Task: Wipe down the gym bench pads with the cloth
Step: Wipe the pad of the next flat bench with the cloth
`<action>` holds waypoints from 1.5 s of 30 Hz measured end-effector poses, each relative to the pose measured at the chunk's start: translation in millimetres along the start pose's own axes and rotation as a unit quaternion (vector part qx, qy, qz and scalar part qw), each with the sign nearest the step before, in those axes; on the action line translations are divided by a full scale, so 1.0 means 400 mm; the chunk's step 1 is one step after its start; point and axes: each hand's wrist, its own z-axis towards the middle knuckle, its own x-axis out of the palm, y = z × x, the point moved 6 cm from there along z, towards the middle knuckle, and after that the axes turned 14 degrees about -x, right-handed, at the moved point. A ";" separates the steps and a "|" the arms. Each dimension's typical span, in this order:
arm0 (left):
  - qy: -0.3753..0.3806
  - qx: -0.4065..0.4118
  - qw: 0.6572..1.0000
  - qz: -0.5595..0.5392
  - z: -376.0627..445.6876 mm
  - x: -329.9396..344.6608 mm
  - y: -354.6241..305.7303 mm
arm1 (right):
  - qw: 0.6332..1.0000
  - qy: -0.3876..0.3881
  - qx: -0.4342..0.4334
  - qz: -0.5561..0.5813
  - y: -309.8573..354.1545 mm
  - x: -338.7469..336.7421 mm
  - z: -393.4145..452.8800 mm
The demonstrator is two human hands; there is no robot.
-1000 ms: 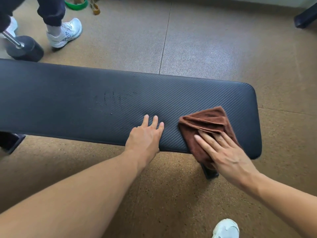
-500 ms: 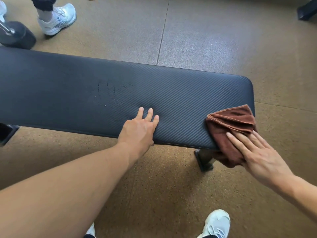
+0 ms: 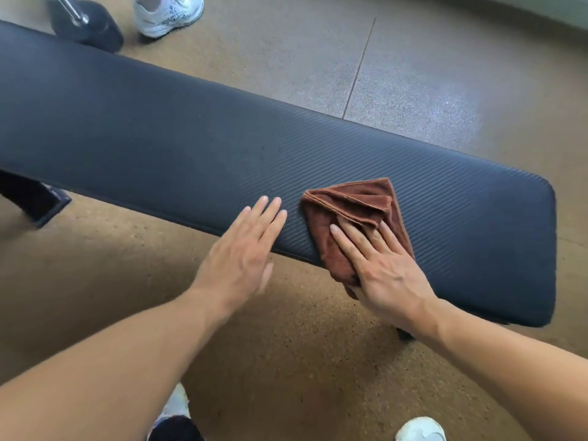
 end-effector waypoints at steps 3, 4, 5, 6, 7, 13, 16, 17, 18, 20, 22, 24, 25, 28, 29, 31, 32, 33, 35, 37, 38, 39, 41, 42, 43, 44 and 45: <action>-0.004 -0.026 0.999 0.041 -0.039 0.000 0.153 | 1.000 -0.020 0.004 -0.008 0.066 -0.017 0.104; 0.005 -0.036 0.998 0.052 -0.052 0.003 0.195 | 1.000 -0.026 0.000 -0.006 0.091 -0.025 0.149; 0.015 -0.046 0.997 0.062 -0.065 0.007 0.233 | 1.000 -0.028 -0.006 -0.001 0.117 -0.034 0.198; 0.025 -0.054 0.996 0.070 -0.077 0.009 0.264 | 0.999 -0.031 -0.015 0.004 0.146 -0.043 0.249; 0.032 -0.058 0.995 0.076 -0.087 0.010 0.291 | 0.999 -0.036 -0.027 0.007 0.174 -0.052 0.301; 0.060 -0.070 0.991 0.097 -0.073 -0.027 0.385 | 0.998 -0.023 -0.059 0.018 0.227 -0.086 0.415; 0.086 -0.078 0.987 0.110 -0.010 -0.060 0.401 | 0.997 0.004 0.030 0.064 0.150 -0.066 0.269; 0.098 -0.085 0.984 0.118 0.014 -0.065 0.407 | 0.992 0.005 0.091 0.087 0.114 -0.064 0.204; 0.114 -0.090 0.981 0.126 0.034 -0.068 0.412 | 0.982 -0.002 0.153 0.113 0.086 -0.068 0.148; 0.144 -0.091 0.977 0.130 0.054 -0.060 0.415 | 0.955 -0.008 0.246 0.164 0.054 -0.087 0.098; 0.163 -0.092 0.976 0.112 0.055 -0.049 0.422 | 0.939 0.001 0.291 0.182 0.045 -0.096 0.131; 0.173 -0.082 0.977 0.094 0.056 -0.044 0.429 | 0.933 -0.001 0.312 0.179 0.026 -0.102 0.194; 0.175 -0.070 0.978 0.094 0.055 -0.044 0.431 | 0.932 -0.008 0.316 0.176 0.013 -0.109 0.233; 0.151 -0.059 0.983 0.084 0.051 -0.051 0.441 | 0.949 -0.030 0.276 0.150 -0.002 -0.143 0.420; 0.141 -0.062 0.985 0.074 0.047 -0.051 0.442 | 0.958 -0.036 0.249 0.137 0.014 -0.161 0.501; 0.124 -0.068 0.989 0.053 0.037 -0.046 0.442 | 0.975 -0.046 0.185 0.116 0.072 -0.195 0.655; 0.115 -0.070 0.990 0.045 0.033 -0.043 0.444 | 0.981 -0.050 0.152 0.109 0.099 -0.205 0.710; 0.104 -0.070 0.991 0.035 0.030 -0.042 0.447 | 0.986 -0.053 0.122 0.103 0.114 -0.211 0.743; 0.079 -0.075 0.994 0.015 0.032 -0.039 0.455 | 0.992 -0.060 0.070 0.089 0.106 -0.215 0.755; 0.068 -0.083 0.994 -0.015 0.038 -0.040 0.452 | 0.992 -0.064 0.051 0.094 0.055 -0.215 0.709; 0.061 -0.095 0.993 -0.033 0.039 -0.044 0.448 | 0.991 -0.064 0.061 0.099 0.019 -0.213 0.674; 0.057 -0.112 0.991 -0.048 0.041 -0.049 0.445 | 0.989 -0.070 0.082 0.102 -0.022 -0.209 0.636; 0.056 -0.124 0.989 -0.057 0.053 -0.058 0.431 | 0.981 -0.081 0.141 0.106 -0.115 -0.200 0.538; 0.060 -0.113 0.990 -0.052 0.068 -0.063 0.418 | 0.974 -0.089 0.176 0.112 -0.167 -0.197 0.476; 0.066 -0.100 0.992 -0.049 0.090 -0.068 0.404 | 0.966 -0.099 0.211 0.116 -0.215 -0.199 0.412; 0.075 -0.094 0.992 -0.046 0.120 -0.076 0.392 | 0.957 -0.109 0.243 0.119 -0.255 -0.205 0.355; 0.089 -0.096 0.991 -0.041 0.159 -0.083 0.382 | 0.947 -0.114 0.274 0.121 -0.290 -0.210 0.309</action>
